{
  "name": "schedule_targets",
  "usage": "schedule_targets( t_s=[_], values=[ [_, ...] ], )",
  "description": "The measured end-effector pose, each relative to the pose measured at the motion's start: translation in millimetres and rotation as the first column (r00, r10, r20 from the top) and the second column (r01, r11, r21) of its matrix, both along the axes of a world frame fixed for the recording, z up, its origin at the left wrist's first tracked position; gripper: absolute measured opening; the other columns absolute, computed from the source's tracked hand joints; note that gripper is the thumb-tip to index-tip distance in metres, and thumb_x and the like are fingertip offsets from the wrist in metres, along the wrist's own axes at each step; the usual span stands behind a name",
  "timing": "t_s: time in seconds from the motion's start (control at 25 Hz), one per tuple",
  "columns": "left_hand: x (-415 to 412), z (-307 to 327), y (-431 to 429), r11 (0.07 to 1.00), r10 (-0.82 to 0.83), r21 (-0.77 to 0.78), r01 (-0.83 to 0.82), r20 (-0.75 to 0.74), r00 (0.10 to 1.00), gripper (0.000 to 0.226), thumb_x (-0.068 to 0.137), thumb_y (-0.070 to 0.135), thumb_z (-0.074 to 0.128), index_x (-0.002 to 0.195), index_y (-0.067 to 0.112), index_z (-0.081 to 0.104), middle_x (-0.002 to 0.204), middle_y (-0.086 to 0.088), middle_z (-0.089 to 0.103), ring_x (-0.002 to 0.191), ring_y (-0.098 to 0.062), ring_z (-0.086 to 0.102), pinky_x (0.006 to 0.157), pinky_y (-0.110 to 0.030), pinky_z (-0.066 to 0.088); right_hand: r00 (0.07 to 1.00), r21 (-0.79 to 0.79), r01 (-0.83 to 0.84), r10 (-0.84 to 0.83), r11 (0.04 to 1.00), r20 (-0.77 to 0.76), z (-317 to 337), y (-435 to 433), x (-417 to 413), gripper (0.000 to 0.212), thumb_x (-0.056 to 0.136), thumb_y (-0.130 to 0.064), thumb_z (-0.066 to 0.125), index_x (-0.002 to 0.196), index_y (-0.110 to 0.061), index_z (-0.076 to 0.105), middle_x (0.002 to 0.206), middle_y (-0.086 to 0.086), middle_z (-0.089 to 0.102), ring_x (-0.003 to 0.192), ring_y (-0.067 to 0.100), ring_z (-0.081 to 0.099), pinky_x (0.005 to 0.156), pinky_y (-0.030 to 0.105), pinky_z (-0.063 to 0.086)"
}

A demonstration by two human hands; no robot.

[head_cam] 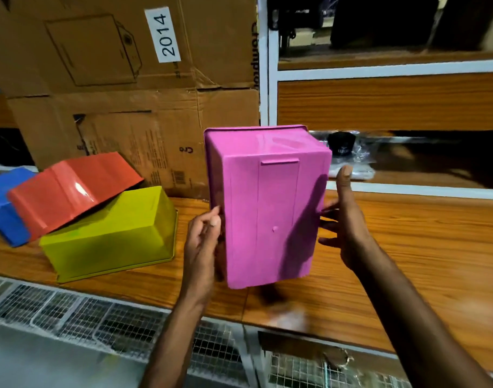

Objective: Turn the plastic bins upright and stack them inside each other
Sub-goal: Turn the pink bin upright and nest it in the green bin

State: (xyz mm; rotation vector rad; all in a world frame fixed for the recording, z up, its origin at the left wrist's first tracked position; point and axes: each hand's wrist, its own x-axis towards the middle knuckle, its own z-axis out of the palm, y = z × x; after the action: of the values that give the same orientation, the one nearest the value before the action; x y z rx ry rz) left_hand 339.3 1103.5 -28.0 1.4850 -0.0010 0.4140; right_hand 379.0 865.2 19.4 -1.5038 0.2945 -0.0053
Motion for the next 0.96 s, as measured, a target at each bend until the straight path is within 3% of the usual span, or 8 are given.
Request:
schedule_targets(
  t_s=[0.16, 0.24, 0.36, 0.44, 0.56, 0.68, 0.8, 0.96],
  values=[
    [-3, 10, -14, 0.999, 0.005, 0.043, -0.009, 0.077, 0.997, 0.059, 0.088, 0.072, 0.051, 0.124, 0.028, 0.065, 0.136, 0.000, 0.064, 0.132, -0.015, 0.056, 0.111, -0.044, 0.043, 0.999, -0.024, -0.040, 0.040, 0.999, 0.023, 6, -7, -14, 0.070, 0.075, -0.087, 0.054, 0.099, -0.022, 0.065, 0.101, -0.002, 0.069, 0.099, 0.018, 0.065, 0.093, 0.053, 0.050],
    [-4, 16, -23, 0.999, -0.002, 0.045, -0.002, 0.097, 0.995, 0.041, 0.097, 0.059, 0.049, 0.116, 0.027, 0.067, 0.125, 0.011, 0.068, 0.124, -0.009, 0.060, 0.104, -0.041, 0.048, 0.993, -0.006, 0.031, -0.030, 0.999, 0.111, -2, -11, -15, 0.073, 0.074, -0.080, 0.068, 0.105, -0.015, 0.057, 0.104, -0.004, 0.070, 0.104, 0.016, 0.067, 0.096, 0.054, 0.055],
    [-3, 21, -44, 0.989, 0.019, 0.139, -0.042, 0.164, 0.986, 0.013, 0.097, 0.032, 0.062, 0.109, 0.032, 0.064, 0.103, 0.013, 0.068, 0.102, -0.005, 0.063, 0.088, -0.031, 0.050, 0.939, -0.024, 0.133, -0.118, 0.991, 0.323, -13, -15, -20, 0.077, 0.070, -0.072, 0.078, 0.125, -0.027, 0.050, 0.121, -0.011, 0.069, 0.114, 0.006, 0.067, 0.104, 0.045, 0.054],
    [0, 19, -62, 0.984, 0.013, 0.170, -0.042, 0.172, 0.985, 0.042, 0.090, 0.027, 0.072, 0.128, 0.037, 0.055, 0.113, 0.003, 0.064, 0.108, -0.010, 0.061, 0.092, -0.025, 0.048, 0.908, -0.053, 0.193, -0.158, 0.980, 0.387, -17, -26, -20, 0.092, 0.062, -0.077, 0.081, 0.134, -0.035, 0.042, 0.133, -0.012, 0.063, 0.124, 0.006, 0.062, 0.108, 0.043, 0.050],
    [7, 16, -89, 0.985, -0.022, 0.174, 0.003, 0.109, 0.994, 0.102, 0.074, 0.051, 0.082, 0.156, 0.029, 0.026, 0.159, -0.003, 0.034, 0.146, -0.014, 0.037, 0.103, -0.010, 0.042, 0.888, -0.101, 0.241, -0.178, 0.965, 0.424, -18, -53, -14, 0.104, 0.056, -0.083, 0.081, 0.141, -0.044, 0.035, 0.145, -0.011, 0.054, 0.136, 0.014, 0.053, 0.114, 0.051, 0.043],
    [17, 13, -126, 0.978, -0.036, 0.206, 0.033, 0.013, 0.999, 0.130, 0.059, 0.074, 0.081, 0.160, 0.035, 0.009, 0.167, 0.000, 0.022, 0.153, -0.009, 0.027, 0.121, -0.036, 0.035, 0.910, -0.246, 0.212, -0.100, 0.946, 0.401, -20, -83, -16, 0.121, 0.060, -0.090, 0.068, 0.159, -0.040, 0.019, 0.166, -0.003, 0.029, 0.156, 0.018, 0.024, 0.125, 0.054, 0.026],
    [19, 23, -172, 0.978, 0.054, 0.198, -0.061, 0.041, 0.998, 0.106, 0.072, 0.067, 0.077, 0.156, 0.031, 0.025, 0.157, -0.001, 0.043, 0.142, -0.011, 0.047, 0.118, -0.041, 0.040, 0.935, -0.355, 0.048, 0.082, 0.934, 0.344, -19, -122, -22, 0.135, 0.055, -0.097, 0.057, 0.162, -0.045, -0.008, 0.173, -0.008, -0.016, 0.156, 0.004, -0.019, 0.130, 0.043, -0.003],
    [19, 36, -215, 0.995, 0.095, -0.051, -0.088, 0.142, 0.985, 0.047, 0.101, 0.022, 0.058, 0.144, 0.009, 0.047, 0.140, -0.012, 0.062, 0.124, -0.020, 0.062, 0.108, -0.037, 0.047, 0.918, -0.349, -0.109, 0.229, 0.931, 0.324, -12, -184, -15, 0.130, 0.061, -0.101, 0.047, 0.163, -0.041, -0.006, 0.172, -0.013, -0.016, 0.153, 0.000, -0.027, 0.127, 0.035, -0.010]
  ],
)
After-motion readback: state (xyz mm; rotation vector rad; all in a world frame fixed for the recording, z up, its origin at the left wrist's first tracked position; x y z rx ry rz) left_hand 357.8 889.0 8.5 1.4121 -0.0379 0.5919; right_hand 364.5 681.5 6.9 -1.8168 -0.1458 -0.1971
